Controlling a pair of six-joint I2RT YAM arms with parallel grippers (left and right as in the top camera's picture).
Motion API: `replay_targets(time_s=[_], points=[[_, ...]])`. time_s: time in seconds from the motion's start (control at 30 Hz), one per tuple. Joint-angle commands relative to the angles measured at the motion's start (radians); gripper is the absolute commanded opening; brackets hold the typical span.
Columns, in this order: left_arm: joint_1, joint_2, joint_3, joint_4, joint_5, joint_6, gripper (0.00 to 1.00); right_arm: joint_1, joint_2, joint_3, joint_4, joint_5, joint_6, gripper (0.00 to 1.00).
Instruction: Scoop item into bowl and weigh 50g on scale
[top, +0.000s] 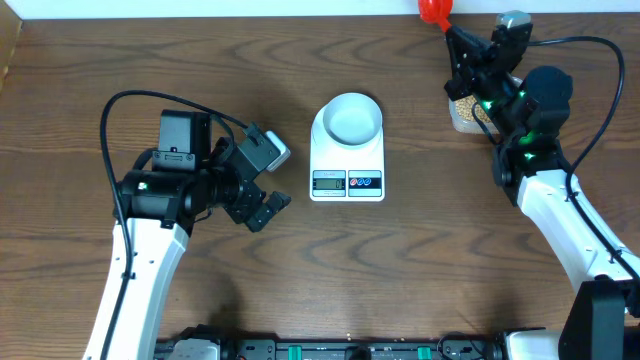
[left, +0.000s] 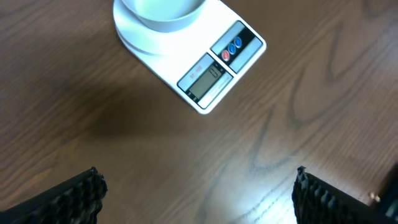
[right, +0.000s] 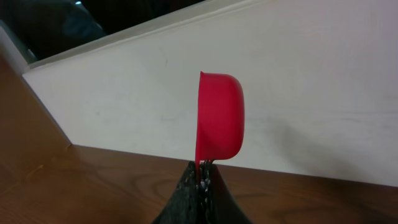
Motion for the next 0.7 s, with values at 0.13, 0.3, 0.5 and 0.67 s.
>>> replay_targets(time_s=[0.13,0.3,0.5,0.67], points=[[0.006,-0.019,0.134,-0.095,0.014,0.077,0.98,-0.008,-0.001,0.025,0.003,-0.015,-0.013,0.01],[0.045,-0.01,0.143,-0.119,0.115,0.092,0.98,-0.008,-0.001,0.025,0.003,-0.015,-0.013,0.01],[0.102,0.046,0.142,-0.166,0.16,0.14,0.98,-0.008,-0.001,0.025,0.003,-0.015,-0.035,0.01],[0.101,0.062,0.142,-0.177,0.159,0.175,0.98,-0.008,-0.001,0.025,0.003,-0.015,-0.035,0.01]])
